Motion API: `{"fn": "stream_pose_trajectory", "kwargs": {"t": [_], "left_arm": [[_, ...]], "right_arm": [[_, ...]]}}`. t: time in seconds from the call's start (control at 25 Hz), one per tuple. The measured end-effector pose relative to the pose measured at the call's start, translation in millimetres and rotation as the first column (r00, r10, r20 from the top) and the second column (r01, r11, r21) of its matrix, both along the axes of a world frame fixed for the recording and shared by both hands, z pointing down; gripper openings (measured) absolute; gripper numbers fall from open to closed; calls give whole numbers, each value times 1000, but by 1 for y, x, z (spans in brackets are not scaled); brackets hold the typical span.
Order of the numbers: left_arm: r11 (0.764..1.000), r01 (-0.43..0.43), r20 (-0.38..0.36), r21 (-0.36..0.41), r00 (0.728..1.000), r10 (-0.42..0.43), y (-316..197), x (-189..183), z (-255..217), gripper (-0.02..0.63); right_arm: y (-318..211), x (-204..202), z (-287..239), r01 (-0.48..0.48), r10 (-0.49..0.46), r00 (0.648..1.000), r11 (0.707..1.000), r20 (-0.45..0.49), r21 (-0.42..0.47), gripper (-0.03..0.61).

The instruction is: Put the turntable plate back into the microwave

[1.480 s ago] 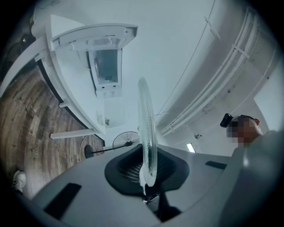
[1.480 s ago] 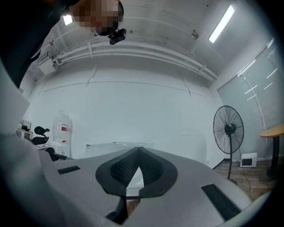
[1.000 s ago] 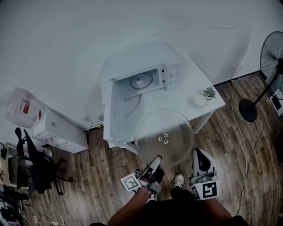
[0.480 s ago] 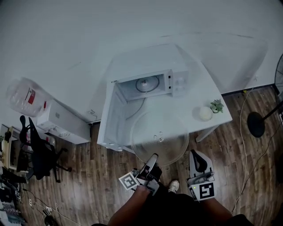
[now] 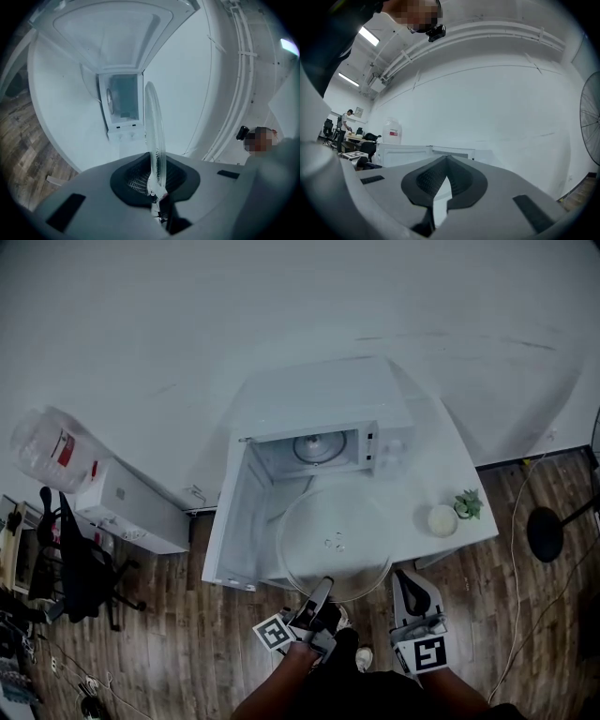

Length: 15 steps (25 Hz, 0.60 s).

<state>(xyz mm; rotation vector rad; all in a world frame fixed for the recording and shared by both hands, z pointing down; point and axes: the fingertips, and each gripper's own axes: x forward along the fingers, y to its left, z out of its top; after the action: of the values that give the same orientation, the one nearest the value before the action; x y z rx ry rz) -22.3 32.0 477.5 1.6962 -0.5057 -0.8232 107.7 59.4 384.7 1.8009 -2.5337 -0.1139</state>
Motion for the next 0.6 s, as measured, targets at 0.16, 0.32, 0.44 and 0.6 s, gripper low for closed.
{"fn": "stream_pose_trajectory", "kwargs": {"t": [0.16, 0.32, 0.44, 0.6], "left_arm": [[1000, 13, 12, -8, 1000, -13, -29, -3, 6, 44], [1000, 20, 18, -18, 1000, -19, -63, -3, 13, 49], [999, 24, 17, -24, 1000, -23, -87, -3, 19, 46], [999, 38, 12, -30, 999, -37, -115, -4, 23, 44]], "right_arm": [[-37, -3, -4, 2, -3, 999, 1000, 48, 13, 18], [-70, -6, 4, 30, -31, 999, 999, 40, 23, 18], [-93, -10, 10, 38, -38, 999, 999, 38, 11, 18], [-122, -13, 13, 47, -47, 999, 999, 15, 5, 18]]}}
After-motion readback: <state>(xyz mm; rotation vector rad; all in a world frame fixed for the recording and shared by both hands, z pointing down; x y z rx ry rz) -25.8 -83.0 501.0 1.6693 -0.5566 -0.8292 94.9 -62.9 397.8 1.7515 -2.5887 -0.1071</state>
